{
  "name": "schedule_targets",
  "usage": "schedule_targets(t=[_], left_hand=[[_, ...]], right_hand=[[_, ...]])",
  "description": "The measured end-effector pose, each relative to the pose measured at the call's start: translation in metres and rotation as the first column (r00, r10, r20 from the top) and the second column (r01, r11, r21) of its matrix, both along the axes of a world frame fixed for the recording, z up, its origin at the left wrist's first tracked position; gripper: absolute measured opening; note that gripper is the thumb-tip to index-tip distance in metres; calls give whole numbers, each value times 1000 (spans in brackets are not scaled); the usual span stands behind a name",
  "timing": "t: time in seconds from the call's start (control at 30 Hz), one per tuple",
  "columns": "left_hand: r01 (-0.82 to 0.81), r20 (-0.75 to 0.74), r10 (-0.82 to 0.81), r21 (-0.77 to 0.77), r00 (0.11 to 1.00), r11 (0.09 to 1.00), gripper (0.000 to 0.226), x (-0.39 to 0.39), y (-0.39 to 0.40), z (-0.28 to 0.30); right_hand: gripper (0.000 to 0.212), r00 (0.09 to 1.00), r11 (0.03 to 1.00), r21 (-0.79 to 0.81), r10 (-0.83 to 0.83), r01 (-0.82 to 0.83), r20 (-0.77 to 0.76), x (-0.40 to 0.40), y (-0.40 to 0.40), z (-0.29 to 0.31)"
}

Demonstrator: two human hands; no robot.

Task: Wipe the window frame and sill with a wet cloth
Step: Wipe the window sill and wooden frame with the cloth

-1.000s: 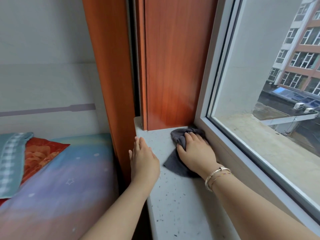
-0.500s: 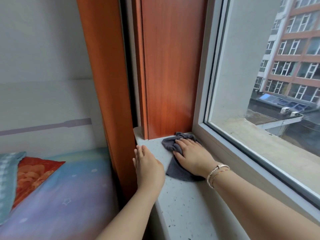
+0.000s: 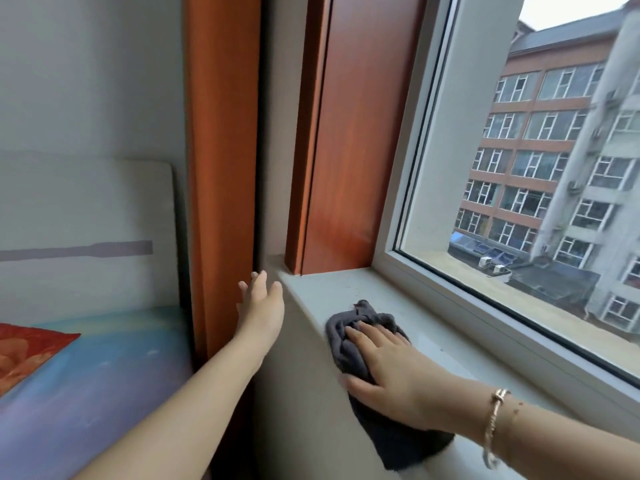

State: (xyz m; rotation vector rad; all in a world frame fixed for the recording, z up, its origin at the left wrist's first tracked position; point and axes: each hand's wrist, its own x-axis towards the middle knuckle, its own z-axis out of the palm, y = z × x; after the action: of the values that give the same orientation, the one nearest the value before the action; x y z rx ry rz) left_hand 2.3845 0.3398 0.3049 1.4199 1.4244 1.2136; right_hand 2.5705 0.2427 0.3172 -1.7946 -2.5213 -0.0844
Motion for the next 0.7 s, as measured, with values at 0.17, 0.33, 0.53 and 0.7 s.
schedule_targets(t=[0.17,0.33,0.53,0.7], left_hand=[[-21,5,21,7,1000,1000,45,-27,10,-7],[-27,6,26,44,1000,999,39,-58,11,-18],[-63,39,60,64,997,996,38,-75,25,-31],[-62,27,60,88,998,994,38,-77,39,-33]], right_hand=[[50,996,996,58,-59,63,-67,-53,84,-3],[39,997,995,64,-78,79,-18,-76,135,1],[60,989,985,129,105,-117,102,-71,116,-5],[62,970,981,110,133,-158,203,-91,159,-4]])
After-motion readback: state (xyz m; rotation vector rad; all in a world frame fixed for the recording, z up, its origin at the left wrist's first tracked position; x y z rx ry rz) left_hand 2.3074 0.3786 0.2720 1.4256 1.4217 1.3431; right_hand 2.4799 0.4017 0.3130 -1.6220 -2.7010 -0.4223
